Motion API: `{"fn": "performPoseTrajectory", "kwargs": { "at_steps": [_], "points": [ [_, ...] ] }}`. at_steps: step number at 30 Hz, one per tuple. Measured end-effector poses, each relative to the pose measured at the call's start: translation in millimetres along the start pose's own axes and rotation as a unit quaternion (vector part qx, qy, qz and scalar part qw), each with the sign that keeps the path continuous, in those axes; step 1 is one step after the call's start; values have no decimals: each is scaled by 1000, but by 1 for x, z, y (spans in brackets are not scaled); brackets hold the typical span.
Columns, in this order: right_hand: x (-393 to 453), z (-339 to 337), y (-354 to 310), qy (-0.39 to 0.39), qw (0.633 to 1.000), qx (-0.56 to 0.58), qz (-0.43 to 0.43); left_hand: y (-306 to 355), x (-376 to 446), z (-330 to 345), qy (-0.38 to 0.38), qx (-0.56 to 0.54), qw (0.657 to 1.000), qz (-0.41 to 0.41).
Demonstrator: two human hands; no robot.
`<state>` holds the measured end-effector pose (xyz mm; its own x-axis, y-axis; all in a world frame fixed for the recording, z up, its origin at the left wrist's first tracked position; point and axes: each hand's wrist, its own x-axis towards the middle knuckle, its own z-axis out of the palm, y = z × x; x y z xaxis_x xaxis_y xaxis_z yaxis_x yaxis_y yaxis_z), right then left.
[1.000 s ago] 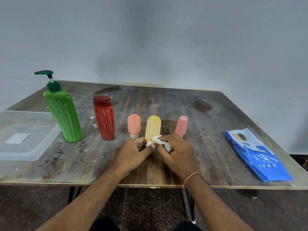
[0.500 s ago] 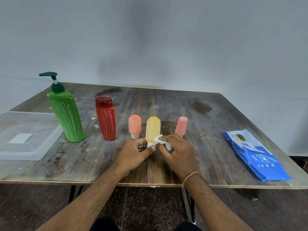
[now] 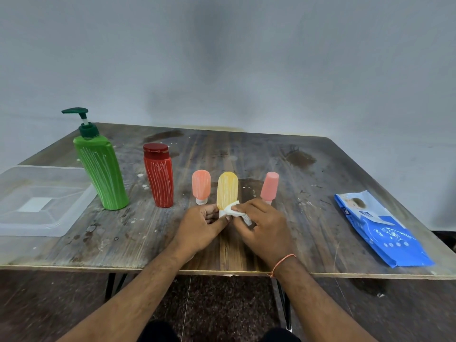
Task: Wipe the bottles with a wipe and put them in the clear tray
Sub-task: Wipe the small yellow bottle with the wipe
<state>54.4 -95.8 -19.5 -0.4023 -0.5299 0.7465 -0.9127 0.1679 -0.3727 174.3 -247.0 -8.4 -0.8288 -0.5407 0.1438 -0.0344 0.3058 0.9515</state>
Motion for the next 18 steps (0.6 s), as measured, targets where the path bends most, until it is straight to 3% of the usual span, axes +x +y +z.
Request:
{"fn": "performPoseTrajectory", "kwargs": {
  "at_steps": [14,18],
  "points": [
    [0,4,1,33,998,-48,19,-6,2,5,-4,33,998,46],
    [0,2,-1,7,999,-43,-10,-8,3,4,4,44,998,48]
  ]
}}
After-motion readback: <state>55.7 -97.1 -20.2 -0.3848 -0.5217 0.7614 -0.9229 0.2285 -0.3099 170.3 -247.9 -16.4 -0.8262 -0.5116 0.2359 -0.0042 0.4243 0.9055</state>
